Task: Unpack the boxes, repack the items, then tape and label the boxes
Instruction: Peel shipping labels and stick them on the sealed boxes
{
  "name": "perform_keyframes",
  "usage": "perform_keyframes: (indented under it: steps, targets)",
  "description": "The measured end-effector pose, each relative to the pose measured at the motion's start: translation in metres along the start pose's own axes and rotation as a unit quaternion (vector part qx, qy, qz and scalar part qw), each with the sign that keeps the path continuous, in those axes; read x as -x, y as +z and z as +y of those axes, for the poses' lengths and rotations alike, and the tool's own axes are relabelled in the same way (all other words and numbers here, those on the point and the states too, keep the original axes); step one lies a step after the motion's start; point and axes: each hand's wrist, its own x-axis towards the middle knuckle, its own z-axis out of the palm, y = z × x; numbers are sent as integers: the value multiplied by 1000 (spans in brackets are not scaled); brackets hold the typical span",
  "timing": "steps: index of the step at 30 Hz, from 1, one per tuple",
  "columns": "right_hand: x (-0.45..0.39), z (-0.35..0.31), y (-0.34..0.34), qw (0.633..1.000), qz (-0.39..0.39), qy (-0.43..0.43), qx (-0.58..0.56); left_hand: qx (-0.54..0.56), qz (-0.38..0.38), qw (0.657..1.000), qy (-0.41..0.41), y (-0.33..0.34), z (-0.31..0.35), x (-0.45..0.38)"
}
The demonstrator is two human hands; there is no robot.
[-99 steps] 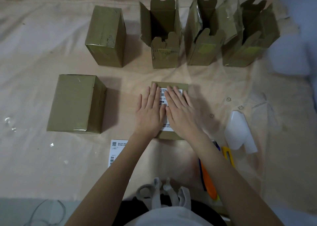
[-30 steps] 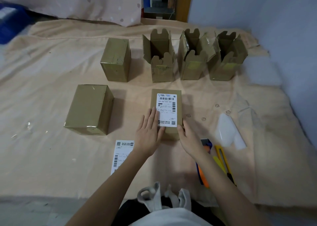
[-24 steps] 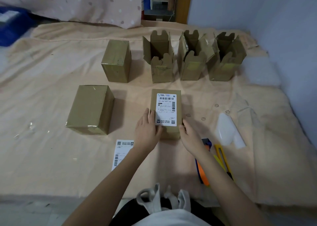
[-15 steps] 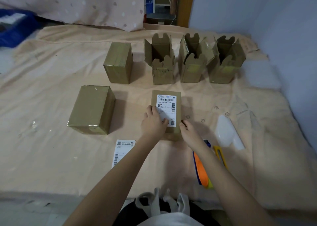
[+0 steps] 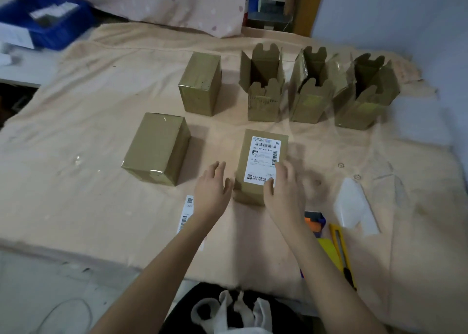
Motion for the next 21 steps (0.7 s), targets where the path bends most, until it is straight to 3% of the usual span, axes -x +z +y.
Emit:
perform_keyframes:
  steps: [4, 9, 14, 21]
  targets:
    - [-4, -34, 16, 998, -12, -44, -45, -37, 18, 999, -4, -24, -34, -7]
    - [-6, -84, 40, 997, -22, -75, -22, -65, 27, 998, -4, -58, -82, -23]
    - [-7, -139, 72, 995, -80, -50, -6, -69, 68, 995, 6, -93, -136, -38]
    - [-7, -194, 109, 991, -130, -5, 9, -64, 2, 997, -31, -115, -193, -61]
